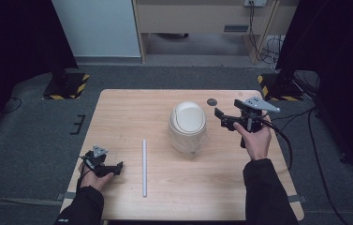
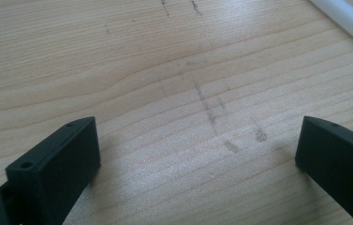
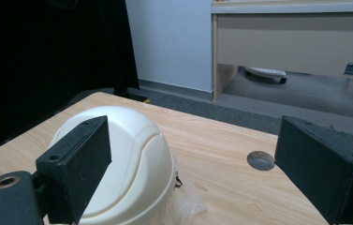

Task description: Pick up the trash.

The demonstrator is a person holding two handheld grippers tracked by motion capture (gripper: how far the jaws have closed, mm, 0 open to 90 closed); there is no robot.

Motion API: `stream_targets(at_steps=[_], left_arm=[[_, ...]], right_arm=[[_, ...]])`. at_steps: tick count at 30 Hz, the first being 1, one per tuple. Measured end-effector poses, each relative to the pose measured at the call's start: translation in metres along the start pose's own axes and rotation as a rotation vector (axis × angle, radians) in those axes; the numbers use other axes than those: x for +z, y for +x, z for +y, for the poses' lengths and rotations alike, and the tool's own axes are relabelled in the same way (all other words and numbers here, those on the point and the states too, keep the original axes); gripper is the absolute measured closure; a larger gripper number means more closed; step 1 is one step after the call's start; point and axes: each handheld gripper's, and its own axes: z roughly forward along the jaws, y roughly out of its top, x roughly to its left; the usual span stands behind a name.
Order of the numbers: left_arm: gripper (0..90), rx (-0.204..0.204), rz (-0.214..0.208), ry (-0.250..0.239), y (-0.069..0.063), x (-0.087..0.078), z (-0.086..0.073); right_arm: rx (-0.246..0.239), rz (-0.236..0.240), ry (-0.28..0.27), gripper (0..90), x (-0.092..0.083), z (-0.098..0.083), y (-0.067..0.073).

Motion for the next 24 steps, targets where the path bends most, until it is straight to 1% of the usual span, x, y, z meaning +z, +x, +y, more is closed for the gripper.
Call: stream_targets(at_steps=[3,4,6,9,19,21,23,24], left_arm=[[0.0,0.0,0.0,0.0,0.0,0.0,0.0],[0.0,0.0,0.0,0.0,0.0,0.0,0.0],[0.0,0.0,0.0,0.0,0.0,0.0,0.0],[0.0,0.0,0.0,0.0,0.0,0.0,0.0],[0.0,0.0,0.0,0.0,0.0,0.0,0.0],[0.0,0.0,0.0,0.0,0.0,0.0,0.0],[0.0,0.0,0.0,0.0,0.0,0.0,0.0],[0.0,0.0,0.0,0.0,0.0,0.0,0.0]], right_arm=[[0.007,0.017,-0.011,10.8,0.008,0.005,0.006],[0.007,0.017,-0.011,10.8,0.008,0.005,0.006],[-0.004,0.02,-0.007,10.7,0.015,0.006,0.011],[-0.009,0.021,-0.001,10.7,0.019,0.005,0.014],[0.004,0.017,0.025,12.4,0.039,-0.006,0.024],[0.001,0.017,0.023,12.5,0.041,-0.007,0.024],[-0.005,0.026,0.037,12.6,0.046,-0.011,0.028],[-0.005,0.026,0.037,12.6,0.046,-0.011,0.028]])
